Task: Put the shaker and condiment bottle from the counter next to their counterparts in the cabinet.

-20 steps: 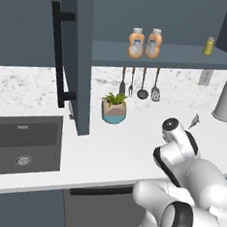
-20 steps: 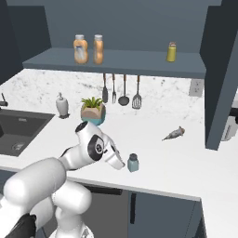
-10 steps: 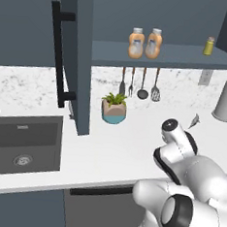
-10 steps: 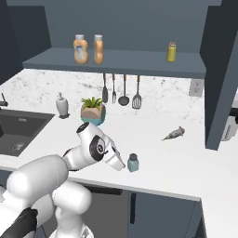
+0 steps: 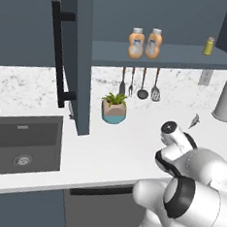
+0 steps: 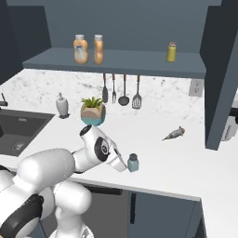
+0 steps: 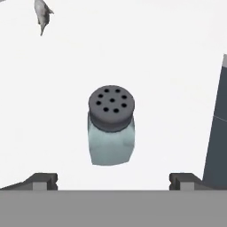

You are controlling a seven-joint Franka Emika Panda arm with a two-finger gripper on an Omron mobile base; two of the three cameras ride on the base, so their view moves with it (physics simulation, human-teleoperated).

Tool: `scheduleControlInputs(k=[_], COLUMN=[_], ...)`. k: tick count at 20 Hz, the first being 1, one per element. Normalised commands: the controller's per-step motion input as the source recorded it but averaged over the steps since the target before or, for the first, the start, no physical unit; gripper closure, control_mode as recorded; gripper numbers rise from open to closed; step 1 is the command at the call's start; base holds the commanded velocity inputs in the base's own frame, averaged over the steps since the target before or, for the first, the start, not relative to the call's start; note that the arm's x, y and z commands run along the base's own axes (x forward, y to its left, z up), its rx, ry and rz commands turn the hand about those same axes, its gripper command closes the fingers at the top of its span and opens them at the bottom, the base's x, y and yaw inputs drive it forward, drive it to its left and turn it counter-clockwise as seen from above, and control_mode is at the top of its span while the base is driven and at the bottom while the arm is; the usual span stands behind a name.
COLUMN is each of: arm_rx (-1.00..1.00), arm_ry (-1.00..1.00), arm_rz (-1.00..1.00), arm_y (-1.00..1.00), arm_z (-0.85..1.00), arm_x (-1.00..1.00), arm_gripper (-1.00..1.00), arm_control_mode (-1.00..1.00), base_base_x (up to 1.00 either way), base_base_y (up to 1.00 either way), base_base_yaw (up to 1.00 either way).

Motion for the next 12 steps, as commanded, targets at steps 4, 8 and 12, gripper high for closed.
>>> scheduleControlInputs(k=[4,8,12], arm_rx=[0.0,0.0,0.0], arm_ry=[0.0,-0.01,0.0], arm_rz=[0.0,0.0,0.0], arm_y=[-0.05,-0.29,-0.26], arm_z=[0.0,0.0,0.0], arm_x=[0.16,0.04,0.02], arm_gripper=[-1.0,-1.0,-1.0], arm_control_mode=[-1.0,-1.0,-1.0], base_base_x=[0.0,0.0,0.0], base_base_y=[0.0,0.0,0.0], base_base_yaw=[0.0,0.0,0.0])
